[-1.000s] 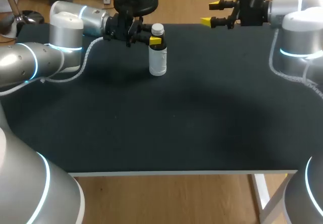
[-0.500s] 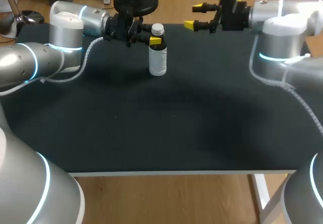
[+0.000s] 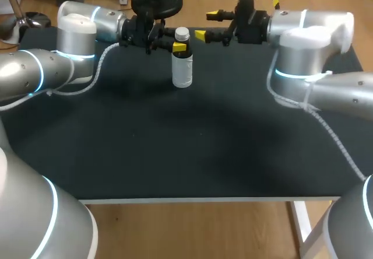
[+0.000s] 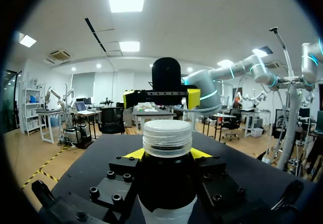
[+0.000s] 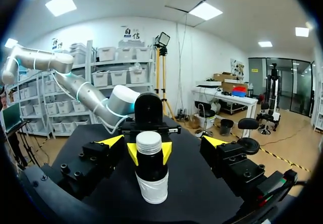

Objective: Unscrew the bottle cap

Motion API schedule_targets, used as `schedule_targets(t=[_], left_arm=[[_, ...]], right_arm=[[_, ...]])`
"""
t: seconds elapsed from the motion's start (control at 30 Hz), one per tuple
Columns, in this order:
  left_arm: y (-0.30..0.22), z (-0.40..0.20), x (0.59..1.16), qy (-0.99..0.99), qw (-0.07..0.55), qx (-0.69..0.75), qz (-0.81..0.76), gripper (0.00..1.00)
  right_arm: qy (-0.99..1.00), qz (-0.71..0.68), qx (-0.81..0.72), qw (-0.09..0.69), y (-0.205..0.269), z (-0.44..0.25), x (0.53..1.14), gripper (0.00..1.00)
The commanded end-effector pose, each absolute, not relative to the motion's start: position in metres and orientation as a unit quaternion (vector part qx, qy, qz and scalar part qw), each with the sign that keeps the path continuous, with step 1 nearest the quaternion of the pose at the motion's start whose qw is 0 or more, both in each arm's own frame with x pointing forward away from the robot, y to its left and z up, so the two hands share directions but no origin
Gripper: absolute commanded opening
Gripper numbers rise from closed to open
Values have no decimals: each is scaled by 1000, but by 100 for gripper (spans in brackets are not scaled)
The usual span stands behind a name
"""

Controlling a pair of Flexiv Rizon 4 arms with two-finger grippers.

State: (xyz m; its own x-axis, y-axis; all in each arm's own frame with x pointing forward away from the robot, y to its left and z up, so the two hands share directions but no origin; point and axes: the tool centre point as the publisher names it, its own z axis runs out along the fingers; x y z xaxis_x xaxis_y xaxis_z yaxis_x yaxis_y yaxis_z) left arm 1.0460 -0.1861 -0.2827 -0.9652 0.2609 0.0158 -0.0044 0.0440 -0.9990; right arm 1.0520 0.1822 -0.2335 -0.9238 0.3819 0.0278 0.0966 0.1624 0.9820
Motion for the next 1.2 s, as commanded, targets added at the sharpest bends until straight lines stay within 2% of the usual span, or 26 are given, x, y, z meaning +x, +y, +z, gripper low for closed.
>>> schedule_targets(t=[0.03,0.67,1.2], left_arm=[[-187,-284,1050,-715,100,-92,686,0],[-187,-284,1050,-715,100,-92,686,0],[-187,-284,1050,-715,100,-92,686,0]], right_arm=[[747,632,167,122,193,-238,1051,100],[731,622,206,192,215,-229,1044,100],[733,611,235,185,236,-233,1041,100]])
